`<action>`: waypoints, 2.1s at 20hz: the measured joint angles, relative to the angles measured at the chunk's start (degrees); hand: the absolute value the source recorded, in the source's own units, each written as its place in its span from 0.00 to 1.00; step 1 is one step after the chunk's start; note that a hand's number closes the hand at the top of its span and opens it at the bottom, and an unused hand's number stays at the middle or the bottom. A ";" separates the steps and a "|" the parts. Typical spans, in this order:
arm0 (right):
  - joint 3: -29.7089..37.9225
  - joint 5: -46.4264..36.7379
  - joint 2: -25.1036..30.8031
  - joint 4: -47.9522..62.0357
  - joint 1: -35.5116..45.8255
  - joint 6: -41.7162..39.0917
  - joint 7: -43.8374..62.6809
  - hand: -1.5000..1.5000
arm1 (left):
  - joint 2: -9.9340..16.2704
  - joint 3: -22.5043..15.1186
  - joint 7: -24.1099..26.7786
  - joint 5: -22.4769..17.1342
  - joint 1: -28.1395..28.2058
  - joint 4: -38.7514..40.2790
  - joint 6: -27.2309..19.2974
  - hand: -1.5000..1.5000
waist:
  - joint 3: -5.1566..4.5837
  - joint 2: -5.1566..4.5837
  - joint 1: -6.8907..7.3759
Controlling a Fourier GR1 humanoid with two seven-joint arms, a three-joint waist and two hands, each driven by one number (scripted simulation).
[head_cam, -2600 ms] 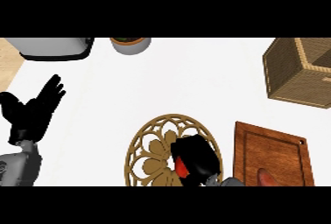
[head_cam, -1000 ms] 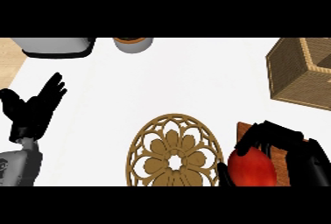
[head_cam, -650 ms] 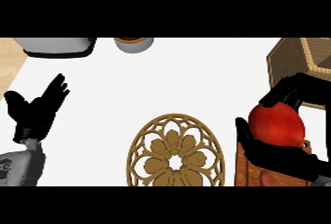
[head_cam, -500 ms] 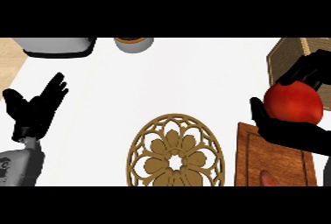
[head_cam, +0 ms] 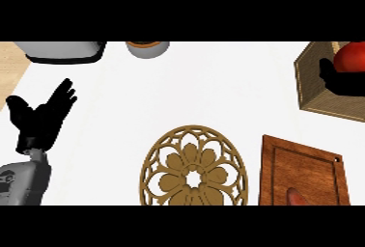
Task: Pick the tomato from the placemat and place it in the basket
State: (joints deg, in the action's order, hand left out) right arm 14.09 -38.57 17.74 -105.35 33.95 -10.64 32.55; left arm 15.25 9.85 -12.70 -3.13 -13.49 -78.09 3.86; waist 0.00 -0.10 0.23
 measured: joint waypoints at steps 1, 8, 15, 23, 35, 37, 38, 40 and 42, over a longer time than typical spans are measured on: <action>1.25 0.52 0.91 2.26 -0.30 0.71 -2.21 1.00 | 0.09 0.07 0.34 0.07 0.04 0.37 0.17 0.50 | 0.00 -0.02 0.00; 6.53 2.69 6.44 18.13 -0.15 5.14 -16.21 1.00 | -0.44 -0.04 -0.71 -0.01 1.60 -2.45 0.11 0.50 | 0.03 -0.02 0.23; 7.96 4.53 7.05 30.51 0.06 10.93 -26.04 1.00 | -0.80 0.18 -0.81 0.49 0.47 -1.45 -0.13 0.50 | 0.02 -0.01 0.12; 11.60 4.15 8.85 46.54 4.15 20.26 -30.16 0.00 | -0.57 0.48 0.16 0.32 1.88 -2.03 1.01 0.50 | 0.04 -0.09 0.43; 20.73 15.75 14.25 58.24 10.11 21.19 -38.38 0.00 | -0.92 0.76 -0.17 0.20 1.64 -1.94 1.26 0.50 | 0.05 -0.02 0.21; 23.78 18.71 15.23 58.81 9.95 21.18 -37.92 0.00 | -0.82 0.82 -0.96 0.15 1.26 -2.30 1.12 0.50 | 0.05 0.03 -0.02; 25.31 20.36 16.25 58.76 9.77 20.36 -37.28 0.00 | -0.81 0.75 -1.41 0.40 1.26 -2.63 0.77 0.50 | 0.06 0.10 -0.19; 28.35 23.64 19.16 59.97 8.85 17.60 -37.08 0.00 | -0.49 1.15 -1.52 0.19 1.15 -2.75 0.87 0.50 | 0.06 0.10 -0.34; 30.92 26.64 22.31 60.98 7.15 14.04 -37.10 0.00 | -0.37 1.31 -0.74 0.41 1.17 -1.81 0.97 0.50 | 0.05 0.09 -0.55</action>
State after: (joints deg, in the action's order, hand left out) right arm 45.01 -11.94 40.06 -44.37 41.11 3.40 -4.56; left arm 14.88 11.16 -13.44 -2.72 -12.32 -79.91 4.82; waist 0.05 -0.01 -0.32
